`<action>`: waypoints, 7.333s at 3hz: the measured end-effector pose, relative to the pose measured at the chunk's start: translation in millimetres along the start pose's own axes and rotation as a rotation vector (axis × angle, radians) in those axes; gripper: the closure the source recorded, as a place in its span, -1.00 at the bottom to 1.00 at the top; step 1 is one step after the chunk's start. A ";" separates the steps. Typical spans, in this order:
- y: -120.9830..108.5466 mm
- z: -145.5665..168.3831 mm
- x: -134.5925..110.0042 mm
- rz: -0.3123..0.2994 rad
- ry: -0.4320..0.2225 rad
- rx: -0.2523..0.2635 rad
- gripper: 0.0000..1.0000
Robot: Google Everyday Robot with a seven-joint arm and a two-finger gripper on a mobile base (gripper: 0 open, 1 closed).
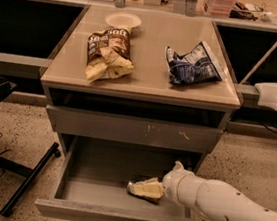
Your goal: Pick redbull can from middle drawer and place on counter
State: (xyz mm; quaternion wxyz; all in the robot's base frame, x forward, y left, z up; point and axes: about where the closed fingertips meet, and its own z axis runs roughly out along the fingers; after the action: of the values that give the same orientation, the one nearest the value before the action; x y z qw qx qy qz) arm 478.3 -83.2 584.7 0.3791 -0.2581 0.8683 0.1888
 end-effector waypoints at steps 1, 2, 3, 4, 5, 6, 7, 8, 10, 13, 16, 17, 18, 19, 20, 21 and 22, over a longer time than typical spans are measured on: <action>-0.7 15.4 5.6 0.002 0.023 0.006 -1.00; -16.4 65.2 20.5 0.042 0.037 0.039 -1.00; -34.1 110.6 33.0 0.041 0.046 0.110 -1.00; -35.4 116.7 22.5 0.027 0.020 0.131 -1.00; -25.1 134.2 38.5 0.006 0.073 0.077 -1.00; -17.2 165.7 63.5 -0.048 0.174 0.007 -1.00; -17.1 190.1 91.2 -0.073 0.265 -0.036 -1.00; -17.0 191.4 94.2 -0.074 0.274 -0.039 -1.00; -10.1 214.2 136.4 0.076 0.282 -0.122 -1.00; -9.5 211.2 132.8 0.076 0.282 -0.122 -0.16; -20.5 184.5 104.1 0.049 0.264 -0.059 1.00; -44.7 138.1 56.6 0.014 0.218 0.033 1.00; -72.5 85.1 3.1 -0.012 0.162 0.115 1.00; -93.4 22.3 -41.6 -0.035 0.102 0.199 1.00; -97.3 -39.1 -91.0 -0.103 0.038 0.244 1.00; -97.4 -39.1 -91.0 -0.103 0.038 0.244 1.00; -104.2 -60.4 -116.6 -0.143 0.025 0.278 1.00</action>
Offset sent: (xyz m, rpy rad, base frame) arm 0.0784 0.0309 -0.1296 -0.0154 0.0627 -0.1275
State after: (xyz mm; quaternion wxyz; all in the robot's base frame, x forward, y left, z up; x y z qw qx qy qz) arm 573.5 -162.1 697.8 0.4130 -0.2666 0.8701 0.0362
